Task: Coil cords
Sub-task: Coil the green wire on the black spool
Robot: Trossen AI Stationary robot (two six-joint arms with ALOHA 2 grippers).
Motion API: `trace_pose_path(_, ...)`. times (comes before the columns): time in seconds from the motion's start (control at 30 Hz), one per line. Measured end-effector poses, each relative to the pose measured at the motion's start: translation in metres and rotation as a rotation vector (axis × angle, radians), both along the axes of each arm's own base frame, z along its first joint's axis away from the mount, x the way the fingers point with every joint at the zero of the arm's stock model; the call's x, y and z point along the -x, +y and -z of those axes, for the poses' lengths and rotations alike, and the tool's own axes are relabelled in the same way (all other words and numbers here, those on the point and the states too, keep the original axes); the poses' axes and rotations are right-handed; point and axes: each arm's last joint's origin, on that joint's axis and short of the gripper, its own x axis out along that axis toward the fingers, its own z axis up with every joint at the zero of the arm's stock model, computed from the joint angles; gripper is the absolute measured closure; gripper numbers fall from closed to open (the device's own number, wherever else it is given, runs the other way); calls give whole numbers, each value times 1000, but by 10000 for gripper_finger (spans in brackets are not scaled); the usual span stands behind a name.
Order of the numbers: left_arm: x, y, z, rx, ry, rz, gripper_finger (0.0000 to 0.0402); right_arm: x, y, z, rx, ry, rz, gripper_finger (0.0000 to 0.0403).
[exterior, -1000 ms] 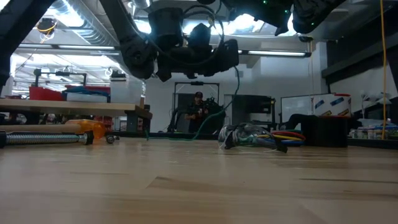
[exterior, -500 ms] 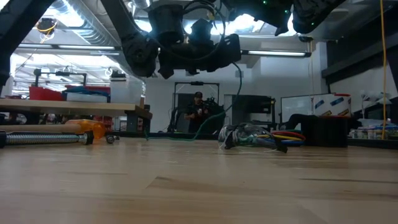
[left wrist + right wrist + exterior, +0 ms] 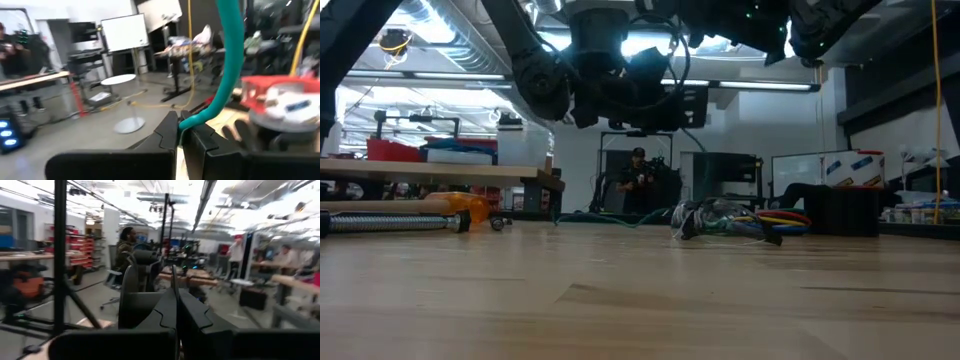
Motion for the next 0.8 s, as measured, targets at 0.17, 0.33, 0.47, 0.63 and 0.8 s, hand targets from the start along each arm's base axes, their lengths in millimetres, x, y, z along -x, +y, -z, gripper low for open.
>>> trace_pose_path(0.17,1,-12,1,-19,86,-97,398,9,-14,4,-41,73,-70,400)
trace_pose_path(0.33,5,-21,-2,-19,182,-159,399,15,-27,15,-108,180,-90,400)
trace_pose_path(0.47,9,-24,-7,-1,244,-178,399,18,-34,23,-134,251,-69,400)
trace_pose_path(0.63,20,-24,-13,86,297,-189,399,19,-35,33,-135,323,-59,400)
trace_pose_path(0.8,33,-29,-16,148,376,-198,400,20,-36,41,-123,379,-36,400)
